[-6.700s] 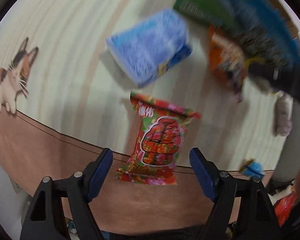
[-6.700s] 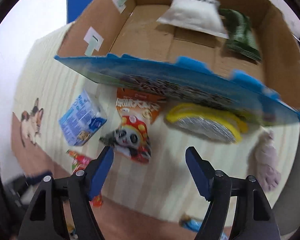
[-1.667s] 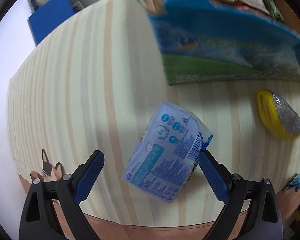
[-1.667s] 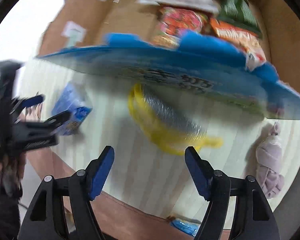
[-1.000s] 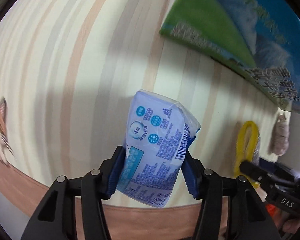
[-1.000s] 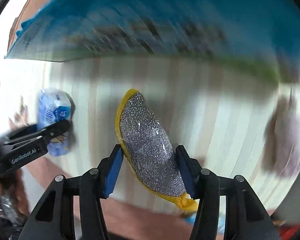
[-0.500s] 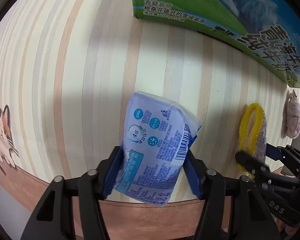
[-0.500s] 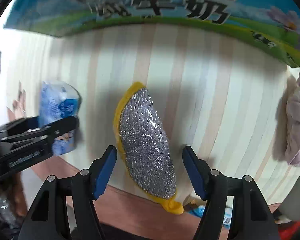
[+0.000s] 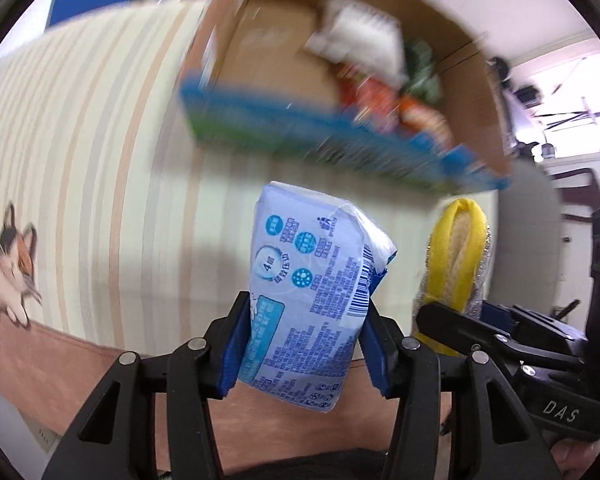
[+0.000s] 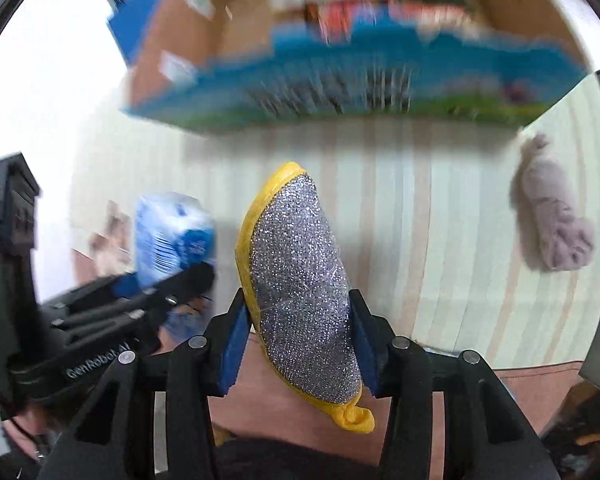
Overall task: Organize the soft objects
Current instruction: 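Carry tissue pack and scrubber into the box and open both tools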
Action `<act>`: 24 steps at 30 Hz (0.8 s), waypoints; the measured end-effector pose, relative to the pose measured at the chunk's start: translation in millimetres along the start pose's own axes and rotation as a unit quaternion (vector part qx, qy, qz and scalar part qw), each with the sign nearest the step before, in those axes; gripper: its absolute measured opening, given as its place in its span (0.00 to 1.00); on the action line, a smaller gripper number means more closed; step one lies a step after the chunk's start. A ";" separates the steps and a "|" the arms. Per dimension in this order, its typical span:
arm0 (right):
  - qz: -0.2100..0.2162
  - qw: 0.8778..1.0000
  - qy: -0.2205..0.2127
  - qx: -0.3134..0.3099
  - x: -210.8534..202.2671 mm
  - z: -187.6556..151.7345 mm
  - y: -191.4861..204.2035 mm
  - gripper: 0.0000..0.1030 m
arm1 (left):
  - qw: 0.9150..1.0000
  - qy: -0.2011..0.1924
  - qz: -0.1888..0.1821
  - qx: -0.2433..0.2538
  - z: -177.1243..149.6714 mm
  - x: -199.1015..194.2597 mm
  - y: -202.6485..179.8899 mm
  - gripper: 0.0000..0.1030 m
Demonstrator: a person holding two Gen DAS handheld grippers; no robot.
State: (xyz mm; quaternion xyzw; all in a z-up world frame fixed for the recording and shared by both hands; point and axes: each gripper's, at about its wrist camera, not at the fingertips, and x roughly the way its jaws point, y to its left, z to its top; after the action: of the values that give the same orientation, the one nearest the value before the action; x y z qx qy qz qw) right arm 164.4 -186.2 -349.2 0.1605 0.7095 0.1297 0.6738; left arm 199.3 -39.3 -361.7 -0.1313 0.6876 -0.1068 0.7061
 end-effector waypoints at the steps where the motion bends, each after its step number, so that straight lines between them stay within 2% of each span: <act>1: 0.009 1.000 -0.014 0.000 -18.1 1.0 3.7 0.48 | 1.000 -0.012 -0.008 0.007 9.0 -14.0 -10.1 0.47; 4: 0.030 0.998 -0.046 0.001 -65.9 13.4 9.4 0.48 | 0.999 -0.034 -0.017 0.030 41.4 -46.7 -33.2 0.47; 6: 0.041 0.997 -0.070 0.000 -93.2 31.6 17.1 0.48 | 0.998 -0.042 -0.006 0.040 71.8 -63.3 -36.5 0.47; 11: 0.042 0.993 -0.112 0.019 -111.2 81.6 28.3 0.48 | 0.998 -0.039 0.032 0.033 132.7 -65.6 -20.1 0.47; 12: 0.039 0.992 -0.116 0.027 -106.9 91.3 30.2 0.48 | 0.998 -0.031 0.043 0.034 152.4 -58.7 -19.8 0.47; 16: 0.042 0.991 -0.105 0.064 -79.6 132.2 25.8 0.48 | 0.995 -0.002 0.093 0.037 198.0 -40.1 -12.2 0.47; 24: 0.045 0.991 -0.064 0.109 0.4 186.4 26.6 0.48 | 0.989 0.068 0.124 0.035 249.2 5.3 6.4 0.47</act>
State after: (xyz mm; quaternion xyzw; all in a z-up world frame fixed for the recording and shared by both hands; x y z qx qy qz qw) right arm 351.8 -167.8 -349.8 0.2727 0.6670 0.0713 0.6897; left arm 448.2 -25.3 -363.8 -0.0127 0.7409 -0.0513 0.6696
